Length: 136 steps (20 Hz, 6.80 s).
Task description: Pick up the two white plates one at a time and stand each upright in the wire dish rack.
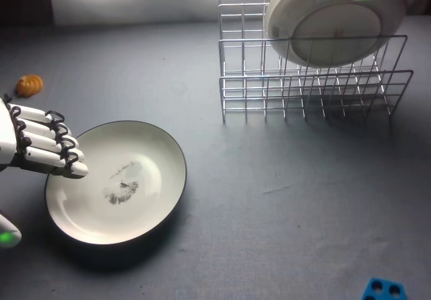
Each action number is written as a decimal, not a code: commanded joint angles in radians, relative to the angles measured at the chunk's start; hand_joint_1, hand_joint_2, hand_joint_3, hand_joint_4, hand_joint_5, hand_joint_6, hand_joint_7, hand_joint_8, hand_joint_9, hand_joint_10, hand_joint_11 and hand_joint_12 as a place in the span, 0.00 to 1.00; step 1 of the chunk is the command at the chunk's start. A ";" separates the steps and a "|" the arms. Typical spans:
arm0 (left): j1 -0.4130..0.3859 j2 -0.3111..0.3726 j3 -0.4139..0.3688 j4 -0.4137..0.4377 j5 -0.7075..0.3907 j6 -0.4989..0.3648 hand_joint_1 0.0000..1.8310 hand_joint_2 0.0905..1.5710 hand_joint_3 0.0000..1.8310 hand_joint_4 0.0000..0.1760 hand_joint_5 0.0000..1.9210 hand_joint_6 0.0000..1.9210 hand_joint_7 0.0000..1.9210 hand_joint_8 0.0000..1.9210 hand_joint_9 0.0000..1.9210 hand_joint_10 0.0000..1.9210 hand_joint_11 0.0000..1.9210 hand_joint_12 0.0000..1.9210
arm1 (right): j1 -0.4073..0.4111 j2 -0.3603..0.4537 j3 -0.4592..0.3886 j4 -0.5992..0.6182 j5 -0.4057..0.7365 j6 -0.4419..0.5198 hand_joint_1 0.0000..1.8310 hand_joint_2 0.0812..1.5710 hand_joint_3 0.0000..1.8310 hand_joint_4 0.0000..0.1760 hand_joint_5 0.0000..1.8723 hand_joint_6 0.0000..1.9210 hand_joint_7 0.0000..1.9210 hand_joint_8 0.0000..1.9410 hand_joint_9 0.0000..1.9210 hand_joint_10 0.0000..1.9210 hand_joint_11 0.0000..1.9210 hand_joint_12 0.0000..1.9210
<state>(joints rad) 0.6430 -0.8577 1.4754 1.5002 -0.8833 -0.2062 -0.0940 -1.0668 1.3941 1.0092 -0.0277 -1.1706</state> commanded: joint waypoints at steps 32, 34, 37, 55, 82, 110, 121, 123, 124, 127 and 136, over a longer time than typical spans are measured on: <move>-0.008 -0.001 0.010 -0.030 -0.014 0.000 0.00 0.66 0.00 0.00 0.08 0.00 0.09 0.00 0.08 0.00 0.00 0.18 | 0.058 0.010 -0.029 0.021 0.097 0.018 0.55 0.71 0.00 0.00 0.19 0.33 0.22 0.30 0.13 0.48 0.00 0.79; -0.005 -0.001 0.010 -0.030 -0.013 0.000 0.00 0.66 0.00 0.00 0.07 0.00 0.08 0.00 0.07 0.00 0.00 0.18 | 0.092 0.022 -0.051 0.020 0.095 -0.024 0.54 0.71 0.00 0.00 0.18 0.34 0.20 0.32 0.11 0.50 0.00 0.78; 0.005 -0.003 0.009 -0.030 -0.013 -0.004 0.00 0.66 0.00 0.00 0.09 0.00 0.09 0.00 0.09 0.00 0.00 0.20 | 0.138 0.036 -0.113 -0.205 0.109 -0.042 0.54 0.71 0.00 0.00 0.18 0.36 0.20 0.34 0.11 0.51 0.00 0.78; 0.127 -0.011 -0.007 -0.030 -0.002 -0.027 0.00 0.66 0.00 0.00 0.10 0.00 0.10 0.00 0.09 0.00 0.00 0.20 | -0.121 0.003 -0.607 -0.433 0.629 -0.831 0.55 0.63 0.00 0.00 0.00 0.00 0.00 0.00 0.00 0.00 0.00 0.00; 0.257 -0.045 -0.012 -0.032 0.001 -0.047 0.00 0.66 0.00 0.00 0.09 0.00 0.09 0.00 0.08 0.00 0.00 0.19 | -0.317 -0.512 -0.238 -0.512 0.645 -0.846 0.60 0.56 0.00 0.00 0.00 0.00 0.00 0.00 0.00 0.00 0.00 0.00; 0.249 -0.045 -0.015 -0.032 0.005 -0.047 0.00 0.66 0.00 0.00 0.09 0.00 0.10 0.00 0.09 0.00 0.00 0.21 | -0.359 -0.609 -0.134 -0.600 0.747 -0.570 0.74 0.71 0.00 0.00 0.46 0.61 0.50 0.51 0.47 0.60 0.37 0.67; -0.059 0.036 -0.044 -0.032 0.002 -0.052 0.00 0.67 0.00 0.00 0.08 0.00 0.08 0.00 0.08 0.00 0.00 0.19 | -0.380 -0.592 -0.151 -0.599 0.756 -0.576 0.75 0.68 0.00 0.00 0.50 0.54 0.53 0.46 0.50 0.59 0.40 0.66; -0.092 0.040 -0.034 -0.032 0.002 -0.058 0.00 0.66 0.00 0.00 0.08 0.00 0.08 0.00 0.08 0.00 0.00 0.19 | -0.385 -0.583 -0.158 -0.599 0.756 -0.579 0.75 0.70 0.00 0.00 0.48 0.59 0.50 0.51 0.47 0.62 0.37 0.68; -0.107 0.044 -0.033 -0.032 0.002 -0.060 0.00 0.66 0.00 0.00 0.08 0.00 0.08 0.00 0.08 0.00 0.00 0.19 | -0.388 -0.578 -0.162 -0.599 0.756 -0.579 0.75 0.70 0.00 0.00 0.48 0.59 0.50 0.51 0.47 0.62 0.37 0.68; -0.148 0.057 -0.039 -0.032 0.002 -0.062 0.00 0.66 0.00 0.00 0.07 0.00 0.08 0.00 0.07 0.00 0.00 0.16 | -0.394 -0.552 -0.191 -0.598 0.759 -0.583 0.75 0.70 0.00 0.00 0.49 0.58 0.50 0.52 0.46 0.62 0.36 0.69; -0.198 0.074 -0.033 -0.032 -0.004 -0.071 0.00 0.67 0.00 0.00 0.08 0.00 0.09 0.00 0.08 0.00 0.00 0.19 | -0.356 -0.375 -0.414 -0.529 0.772 -0.597 0.75 0.69 0.00 0.00 0.49 0.56 0.51 0.49 0.48 0.60 0.37 0.68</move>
<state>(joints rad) 0.4530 -0.7937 1.4376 1.5242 -0.8646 -0.2718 -0.4629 -1.4353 0.9783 0.5289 0.6449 -1.7664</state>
